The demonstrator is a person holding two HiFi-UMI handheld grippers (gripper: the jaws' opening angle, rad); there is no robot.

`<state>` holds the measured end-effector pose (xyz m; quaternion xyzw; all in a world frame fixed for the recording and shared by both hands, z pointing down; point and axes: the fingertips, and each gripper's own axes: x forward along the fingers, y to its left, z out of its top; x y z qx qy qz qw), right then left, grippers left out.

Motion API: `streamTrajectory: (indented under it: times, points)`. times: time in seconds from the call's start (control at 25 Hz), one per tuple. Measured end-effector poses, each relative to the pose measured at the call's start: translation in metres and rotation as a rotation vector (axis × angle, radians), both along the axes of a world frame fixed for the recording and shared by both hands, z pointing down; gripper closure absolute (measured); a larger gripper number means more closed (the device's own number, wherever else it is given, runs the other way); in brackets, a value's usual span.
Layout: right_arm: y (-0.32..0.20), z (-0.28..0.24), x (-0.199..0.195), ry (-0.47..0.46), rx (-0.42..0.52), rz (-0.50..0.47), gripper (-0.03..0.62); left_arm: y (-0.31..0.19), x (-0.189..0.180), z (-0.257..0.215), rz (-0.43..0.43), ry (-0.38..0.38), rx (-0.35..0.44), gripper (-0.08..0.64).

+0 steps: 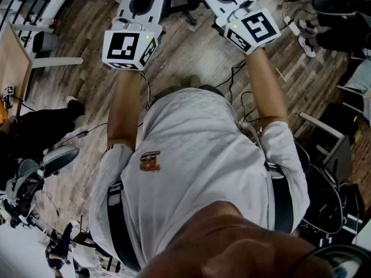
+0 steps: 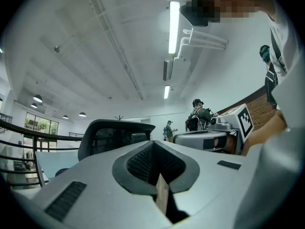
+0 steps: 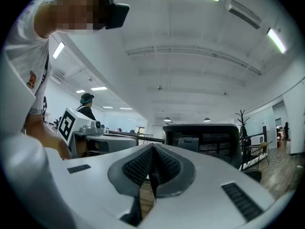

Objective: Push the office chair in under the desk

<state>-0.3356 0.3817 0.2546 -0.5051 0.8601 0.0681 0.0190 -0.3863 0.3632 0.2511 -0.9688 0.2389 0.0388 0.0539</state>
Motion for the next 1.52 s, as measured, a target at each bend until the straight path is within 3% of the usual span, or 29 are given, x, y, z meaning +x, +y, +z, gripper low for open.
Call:
streamTrajectory:
  times: [0.56, 0.84, 1.04, 1.24, 1.52]
  points:
    - [0.000, -0.001, -0.009, -0.009, -0.003, 0.007, 0.555, -0.002, -0.005, 0.002, 0.024, -0.032, 0.024, 0.540]
    - [-0.016, 0.001, -0.008, 0.034, -0.006, 0.073, 0.554, -0.024, -0.011, 0.006, 0.033, -0.062, 0.064, 0.538]
    - [-0.031, 0.008, 0.002, 0.137, -0.033, 0.140, 0.554, -0.040, -0.009, 0.011, 0.038, -0.136, 0.160, 0.534]
    - [-0.038, 0.017, 0.010, 0.248, -0.061, 0.195, 0.548, -0.047, -0.005, 0.019, 0.072, -0.239, 0.272, 0.460]
    - [-0.054, 0.037, 0.032, 0.377, -0.113, 0.215, 0.454, -0.061, 0.011, 0.044, 0.069, -0.414, 0.401, 0.398]
